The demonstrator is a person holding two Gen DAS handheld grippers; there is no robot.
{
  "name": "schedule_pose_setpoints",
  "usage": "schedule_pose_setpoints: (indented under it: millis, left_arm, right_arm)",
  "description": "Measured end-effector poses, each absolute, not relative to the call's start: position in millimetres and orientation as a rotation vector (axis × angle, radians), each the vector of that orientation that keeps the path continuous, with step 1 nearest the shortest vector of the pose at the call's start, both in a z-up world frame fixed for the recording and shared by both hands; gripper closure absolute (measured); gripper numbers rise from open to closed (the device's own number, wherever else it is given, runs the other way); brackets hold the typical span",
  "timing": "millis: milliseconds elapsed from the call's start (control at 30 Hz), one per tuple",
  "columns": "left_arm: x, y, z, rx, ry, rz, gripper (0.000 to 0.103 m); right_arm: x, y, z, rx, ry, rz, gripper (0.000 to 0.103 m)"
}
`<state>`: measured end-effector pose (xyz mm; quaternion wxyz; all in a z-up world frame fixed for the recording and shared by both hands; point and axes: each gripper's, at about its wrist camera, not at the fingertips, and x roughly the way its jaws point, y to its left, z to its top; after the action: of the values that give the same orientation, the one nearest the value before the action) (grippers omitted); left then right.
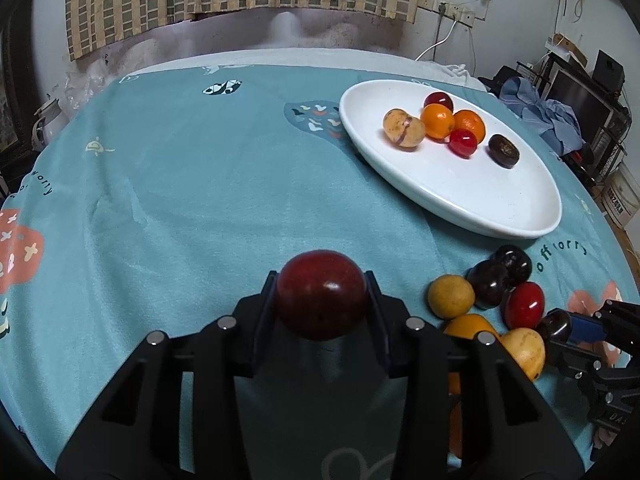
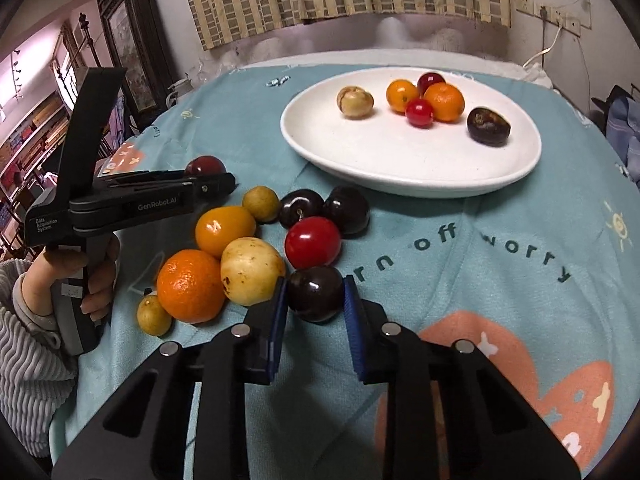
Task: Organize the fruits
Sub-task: 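Grasp the red apple with the left tool while the right tool grasps a dark plum, then place the dark plum and red apple on the white plate, opening both tools, then move both tools back toward the remaining fruit cluster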
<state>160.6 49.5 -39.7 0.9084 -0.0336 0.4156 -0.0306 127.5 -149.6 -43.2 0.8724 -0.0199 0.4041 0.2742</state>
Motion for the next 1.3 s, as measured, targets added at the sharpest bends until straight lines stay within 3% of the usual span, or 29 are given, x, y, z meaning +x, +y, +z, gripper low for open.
schedule_pose_setpoints:
  millis: [433, 600, 633, 667, 800, 867, 933, 967, 1000, 1033, 1300]
  left_arm:
    - [179, -2, 23, -0.017, 0.723, -0.124, 0.061]
    - [213, -31, 14, -0.002, 0.749, -0.15, 0.06]
    - [216, -36, 8, 0.01, 0.758, -0.151, 0.052]
    - [217, -41, 4, 0.027, 0.76, -0.147, 0.036]
    - [207, -46, 5, 0.091, 0.72, -0.134, 0.028]
    - [200, -39, 12, 0.074, 0.699, -0.117, 0.017]
    - [188, -27, 20, 0.052, 0.672, -0.093, 0.015]
    - [181, -22, 22, 0.046, 0.662, -0.078, 0.013]
    - [171, -14, 23, 0.04, 0.651, -0.053, 0.009]
    - [163, -8, 22, 0.035, 0.644, -0.032, 0.004]
    - [98, 13, -12, 0.054, 0.721, 0.029, 0.003]
  right_arm:
    - [169, -201, 21, 0.093, 0.687, 0.45, 0.075]
    - [216, -203, 8, 0.157, 0.705, 0.401, 0.074]
    - [221, -204, 1, 0.185, 0.72, 0.398, 0.074]
    - [226, -205, -7, 0.203, 0.751, 0.39, 0.074]
    - [229, -209, -13, 0.181, 0.78, 0.359, 0.074]
    - [223, -216, -9, 0.222, 0.756, 0.367, 0.074]
    - [213, -222, -2, 0.255, 0.742, 0.394, 0.064]
    - [207, -223, 2, 0.258, 0.728, 0.392, 0.035]
    - [195, -226, 7, 0.263, 0.683, 0.382, 0.022]
    - [182, -228, 10, 0.266, 0.638, 0.372, 0.019]
    - [119, -207, -3, 0.173, 0.619, 0.422, 0.005]
